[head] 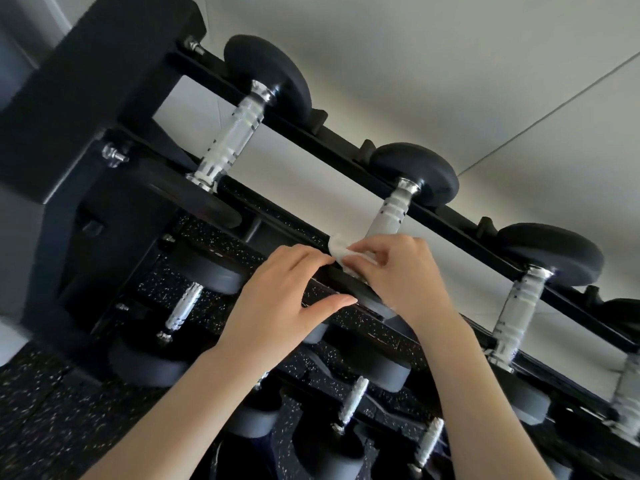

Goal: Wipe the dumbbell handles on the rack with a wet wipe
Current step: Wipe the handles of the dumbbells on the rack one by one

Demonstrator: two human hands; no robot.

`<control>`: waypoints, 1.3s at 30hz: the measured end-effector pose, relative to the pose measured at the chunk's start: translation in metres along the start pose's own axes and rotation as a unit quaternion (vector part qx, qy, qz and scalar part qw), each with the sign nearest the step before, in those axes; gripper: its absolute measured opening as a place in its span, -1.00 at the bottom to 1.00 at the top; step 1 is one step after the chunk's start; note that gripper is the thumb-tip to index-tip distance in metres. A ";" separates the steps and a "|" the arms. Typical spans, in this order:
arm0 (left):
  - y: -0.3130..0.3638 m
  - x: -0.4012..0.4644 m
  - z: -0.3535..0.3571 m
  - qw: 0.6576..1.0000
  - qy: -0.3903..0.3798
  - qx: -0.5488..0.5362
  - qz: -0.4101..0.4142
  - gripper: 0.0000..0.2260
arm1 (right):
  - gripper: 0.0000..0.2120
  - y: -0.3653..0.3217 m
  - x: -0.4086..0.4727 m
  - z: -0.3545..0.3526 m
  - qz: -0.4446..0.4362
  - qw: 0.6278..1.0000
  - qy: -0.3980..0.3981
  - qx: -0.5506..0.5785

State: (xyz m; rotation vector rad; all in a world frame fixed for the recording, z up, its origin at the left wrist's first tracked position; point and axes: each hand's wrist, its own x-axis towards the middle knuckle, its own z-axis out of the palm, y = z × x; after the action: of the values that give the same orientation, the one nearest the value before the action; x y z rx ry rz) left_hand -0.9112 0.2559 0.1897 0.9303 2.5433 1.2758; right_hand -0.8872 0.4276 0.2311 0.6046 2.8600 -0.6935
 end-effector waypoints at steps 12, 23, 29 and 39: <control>-0.006 0.002 0.003 1.000 0.003 -0.013 -0.009 -0.49 | -0.79 -0.022 0.009 -0.008 0.013 0.985 -0.055 -0.166; -0.010 0.003 0.005 1.000 0.024 -0.011 0.006 -0.49 | -0.81 -0.024 0.043 -0.023 -0.035 0.963 0.038 -0.265; -0.010 0.005 0.004 1.000 0.028 0.002 0.012 -0.50 | -0.80 -0.012 0.066 -0.034 -0.009 0.951 0.141 -0.274; -0.016 0.011 -0.003 0.998 -0.005 0.031 0.059 -0.48 | -0.89 0.006 0.035 -0.019 0.007 0.993 0.111 0.027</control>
State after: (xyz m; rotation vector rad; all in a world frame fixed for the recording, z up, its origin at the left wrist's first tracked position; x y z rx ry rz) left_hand -0.9285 0.2533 0.1808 1.1120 2.5685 1.2251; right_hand -0.9177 0.4534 0.2382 0.7532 3.0434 -0.7462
